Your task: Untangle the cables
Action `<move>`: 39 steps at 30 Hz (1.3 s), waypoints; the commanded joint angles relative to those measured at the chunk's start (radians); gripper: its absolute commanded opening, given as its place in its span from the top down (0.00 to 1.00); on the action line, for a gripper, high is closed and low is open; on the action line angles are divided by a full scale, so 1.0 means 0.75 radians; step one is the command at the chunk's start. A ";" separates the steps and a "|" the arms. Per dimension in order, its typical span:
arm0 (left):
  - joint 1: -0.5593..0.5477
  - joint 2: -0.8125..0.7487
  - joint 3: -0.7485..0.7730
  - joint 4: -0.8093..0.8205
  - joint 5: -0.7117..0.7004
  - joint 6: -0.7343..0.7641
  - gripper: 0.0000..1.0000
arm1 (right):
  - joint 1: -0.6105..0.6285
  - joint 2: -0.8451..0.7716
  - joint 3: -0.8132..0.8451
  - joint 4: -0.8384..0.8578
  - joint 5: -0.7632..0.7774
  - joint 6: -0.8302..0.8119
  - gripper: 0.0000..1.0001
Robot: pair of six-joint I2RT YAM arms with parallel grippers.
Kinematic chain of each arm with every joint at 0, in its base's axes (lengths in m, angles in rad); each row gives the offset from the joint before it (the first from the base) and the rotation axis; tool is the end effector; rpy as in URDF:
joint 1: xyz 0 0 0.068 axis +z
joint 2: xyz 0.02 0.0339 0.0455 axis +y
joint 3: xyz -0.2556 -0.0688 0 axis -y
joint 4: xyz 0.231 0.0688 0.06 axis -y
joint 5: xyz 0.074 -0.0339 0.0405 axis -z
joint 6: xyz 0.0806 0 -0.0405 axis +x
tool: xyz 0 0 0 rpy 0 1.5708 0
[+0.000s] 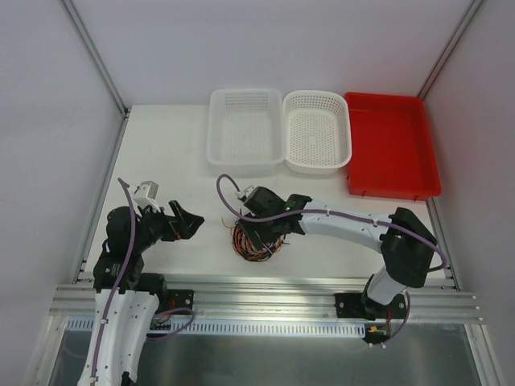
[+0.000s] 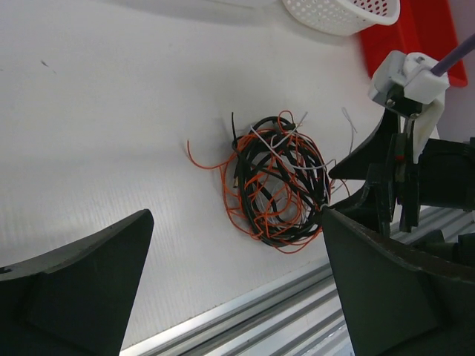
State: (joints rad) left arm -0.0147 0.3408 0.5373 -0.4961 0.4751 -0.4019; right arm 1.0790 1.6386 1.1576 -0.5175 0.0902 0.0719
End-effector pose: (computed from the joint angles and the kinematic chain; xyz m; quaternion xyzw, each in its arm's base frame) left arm 0.1326 -0.0388 0.2599 -0.0134 0.7944 -0.3046 0.5254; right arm 0.1733 0.3081 0.1851 -0.4513 0.8455 0.1172 0.2601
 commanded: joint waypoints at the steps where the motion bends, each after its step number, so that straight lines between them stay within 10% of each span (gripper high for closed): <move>1: -0.017 0.038 -0.013 0.048 0.068 -0.028 0.01 | -0.005 -0.113 0.089 -0.036 -0.038 -0.035 0.24; 10: -0.115 0.239 -0.082 0.132 0.148 -0.288 0.01 | -0.007 -0.438 -0.046 0.009 0.090 0.041 0.27; 23: -0.817 0.703 -0.019 0.363 -0.461 -0.519 0.05 | -0.042 -0.547 -0.337 0.230 0.146 0.192 0.37; 39: -0.966 1.063 0.073 0.488 -0.623 -0.687 0.20 | -0.256 -0.389 -0.543 0.614 -0.059 0.252 0.54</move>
State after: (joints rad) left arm -0.7277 1.1225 0.5648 -0.1631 0.0574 -0.8654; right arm 0.9077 1.3407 0.7555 -0.1463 0.0780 0.2455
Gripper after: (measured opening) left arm 0.814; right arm 0.498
